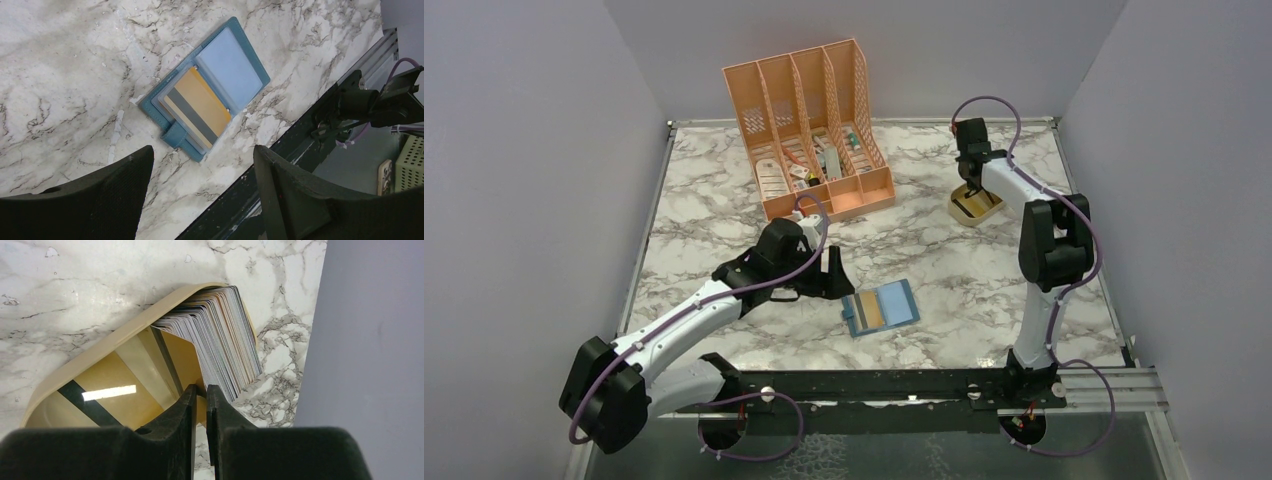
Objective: Put the credit cards into the card holder
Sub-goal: Pick up the credit card from the storage box.
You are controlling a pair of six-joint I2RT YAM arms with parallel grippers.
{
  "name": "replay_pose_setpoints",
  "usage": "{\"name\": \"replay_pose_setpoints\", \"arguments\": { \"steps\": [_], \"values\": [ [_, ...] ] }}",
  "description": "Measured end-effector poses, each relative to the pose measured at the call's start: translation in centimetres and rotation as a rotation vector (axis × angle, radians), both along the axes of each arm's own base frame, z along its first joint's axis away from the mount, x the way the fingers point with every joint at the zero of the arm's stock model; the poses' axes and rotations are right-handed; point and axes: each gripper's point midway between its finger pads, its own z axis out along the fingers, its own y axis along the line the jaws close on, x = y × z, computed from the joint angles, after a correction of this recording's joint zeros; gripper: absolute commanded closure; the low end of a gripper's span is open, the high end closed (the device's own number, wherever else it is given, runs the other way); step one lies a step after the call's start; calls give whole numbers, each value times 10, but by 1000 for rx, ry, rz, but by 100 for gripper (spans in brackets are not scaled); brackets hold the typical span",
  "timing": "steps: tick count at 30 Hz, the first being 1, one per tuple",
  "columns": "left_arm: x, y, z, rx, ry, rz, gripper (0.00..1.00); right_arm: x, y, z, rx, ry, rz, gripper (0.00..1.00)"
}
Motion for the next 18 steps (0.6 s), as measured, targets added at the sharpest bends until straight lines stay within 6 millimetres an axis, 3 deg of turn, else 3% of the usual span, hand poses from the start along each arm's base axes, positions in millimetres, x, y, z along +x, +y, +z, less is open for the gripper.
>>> {"name": "replay_pose_setpoints", "arguments": {
  "steps": [4,11,15,18],
  "values": [
    [-1,0,1,-2,-2,0,25,0,2,0,9,4,7,96],
    [-1,1,-1,-1,0,0,25,-3,8,5,45,17,28,91],
    [-1,1,0,-1,0,1,25,-1,9,15,56,-7,31,97],
    [-1,1,1,-4,-3,1,25,1,11,21,69,-21,34,93]
  ]
}}
